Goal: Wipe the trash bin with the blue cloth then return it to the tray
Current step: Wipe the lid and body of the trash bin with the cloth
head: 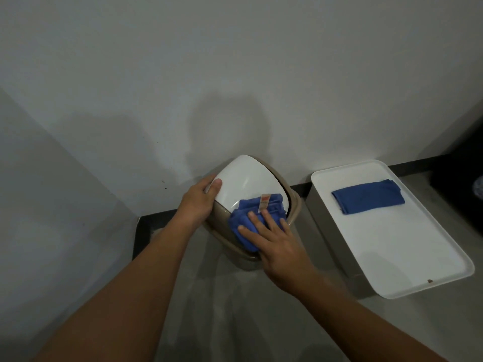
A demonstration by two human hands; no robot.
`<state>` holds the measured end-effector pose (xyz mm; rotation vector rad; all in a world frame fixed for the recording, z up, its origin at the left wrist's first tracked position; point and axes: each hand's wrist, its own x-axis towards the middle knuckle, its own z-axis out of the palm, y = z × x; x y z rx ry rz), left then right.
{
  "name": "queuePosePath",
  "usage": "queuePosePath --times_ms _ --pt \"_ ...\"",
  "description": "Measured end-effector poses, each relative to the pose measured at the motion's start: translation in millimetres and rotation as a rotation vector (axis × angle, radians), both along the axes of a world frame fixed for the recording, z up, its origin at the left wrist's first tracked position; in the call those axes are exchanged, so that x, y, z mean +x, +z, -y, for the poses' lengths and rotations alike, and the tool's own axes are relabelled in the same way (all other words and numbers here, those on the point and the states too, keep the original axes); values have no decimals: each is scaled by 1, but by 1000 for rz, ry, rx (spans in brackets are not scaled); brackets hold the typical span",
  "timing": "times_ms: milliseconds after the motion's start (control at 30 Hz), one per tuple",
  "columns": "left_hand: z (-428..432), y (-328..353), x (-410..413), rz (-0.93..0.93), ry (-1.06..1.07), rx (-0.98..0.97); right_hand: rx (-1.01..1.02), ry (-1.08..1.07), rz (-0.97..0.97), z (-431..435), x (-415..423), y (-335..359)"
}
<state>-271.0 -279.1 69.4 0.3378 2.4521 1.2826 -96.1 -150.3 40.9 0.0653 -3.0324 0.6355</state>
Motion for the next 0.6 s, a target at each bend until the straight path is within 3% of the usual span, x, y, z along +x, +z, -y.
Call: queuePosePath --times_ms 167,233,333,533,600 --pt "1 3 4 7 20 -6 54 -148 100 -30 12 -7" --pt "0 4 9 9 39 -4 -153 -317 74 -40 15 -2" --pt "-2 6 20 -18 83 -54 -483 -610 -179 -40 20 8" --pt "-14 11 46 -37 144 -294 -660 -724 -1 15 -4 10" --pt "-15 15 47 1 157 -351 -705 -774 -19 20 -8 10"
